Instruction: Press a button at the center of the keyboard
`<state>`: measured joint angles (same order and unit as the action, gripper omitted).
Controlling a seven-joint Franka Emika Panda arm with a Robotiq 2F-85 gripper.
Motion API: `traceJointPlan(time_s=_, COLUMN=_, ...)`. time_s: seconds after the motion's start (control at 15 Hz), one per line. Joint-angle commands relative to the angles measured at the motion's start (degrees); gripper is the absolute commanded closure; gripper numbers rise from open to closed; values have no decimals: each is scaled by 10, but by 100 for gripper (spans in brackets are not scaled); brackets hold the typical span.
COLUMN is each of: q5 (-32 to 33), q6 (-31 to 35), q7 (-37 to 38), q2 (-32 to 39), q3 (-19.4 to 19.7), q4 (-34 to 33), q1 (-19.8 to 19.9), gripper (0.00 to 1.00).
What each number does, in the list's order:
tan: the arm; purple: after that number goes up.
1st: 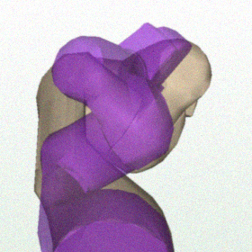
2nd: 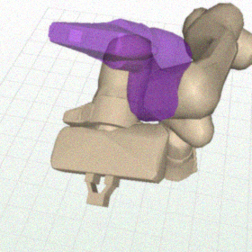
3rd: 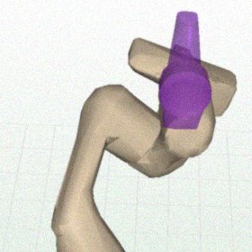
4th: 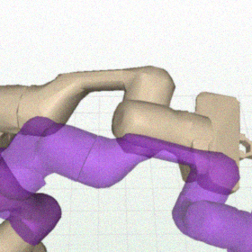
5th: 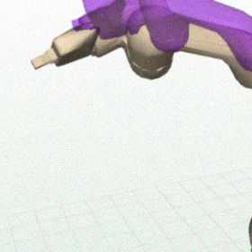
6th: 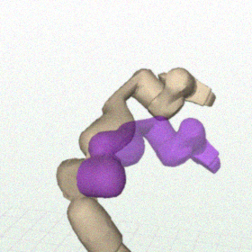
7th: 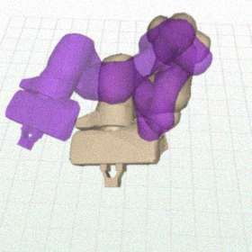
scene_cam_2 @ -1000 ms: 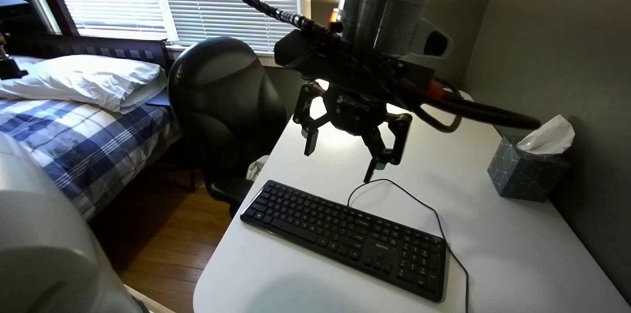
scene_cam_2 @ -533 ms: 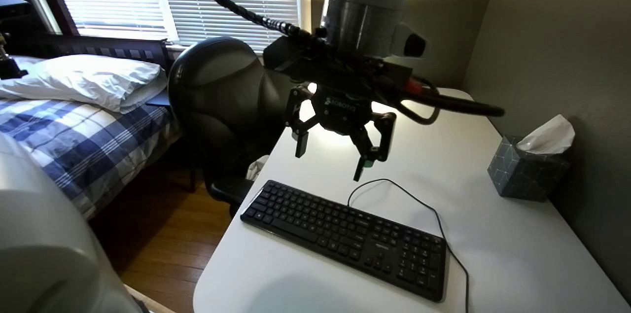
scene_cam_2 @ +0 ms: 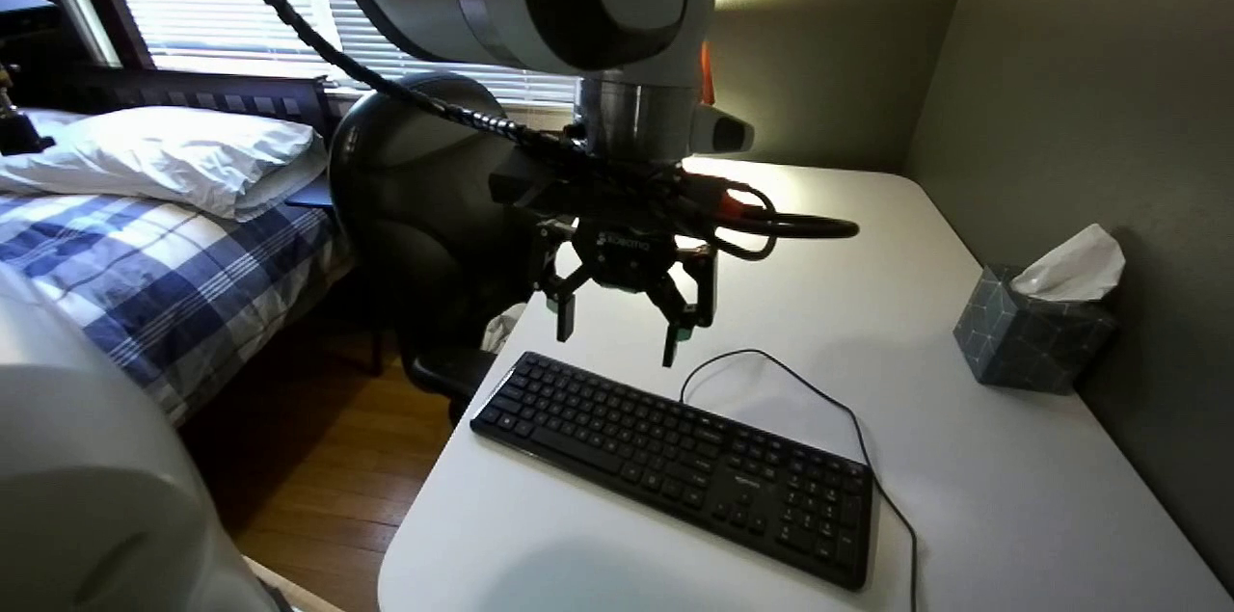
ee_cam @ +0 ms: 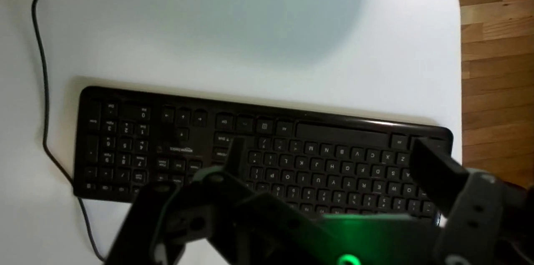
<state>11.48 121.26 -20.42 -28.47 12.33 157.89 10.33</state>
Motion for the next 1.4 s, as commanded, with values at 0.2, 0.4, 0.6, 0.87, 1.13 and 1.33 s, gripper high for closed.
traceJointPlan(time_s=0.2, q5=-9, q6=56, q7=42, q2=113, q3=-22, q4=-3, q1=-26, gripper=0)
traceJointPlan(time_s=0.4, q5=-6, q6=45, q7=29, q2=101, q3=-20, q4=-2, q1=-23, gripper=0)
traceJointPlan(time_s=0.6, q5=-6, q6=46, q7=33, q2=112, q3=-22, q4=-5, q1=-23, gripper=0)
traceJointPlan(time_s=0.87, q5=-52, q6=39, q7=16, q2=168, q3=-13, q4=-30, q1=-33, gripper=0)
traceJointPlan(time_s=1.13, q5=-93, q6=51, q7=14, q2=205, q3=-15, q4=-44, q1=-31, gripper=26)
traceJointPlan(time_s=1.33, q5=-102, q6=75, q7=28, q2=230, q3=-20, q4=-53, q1=-27, gripper=47)
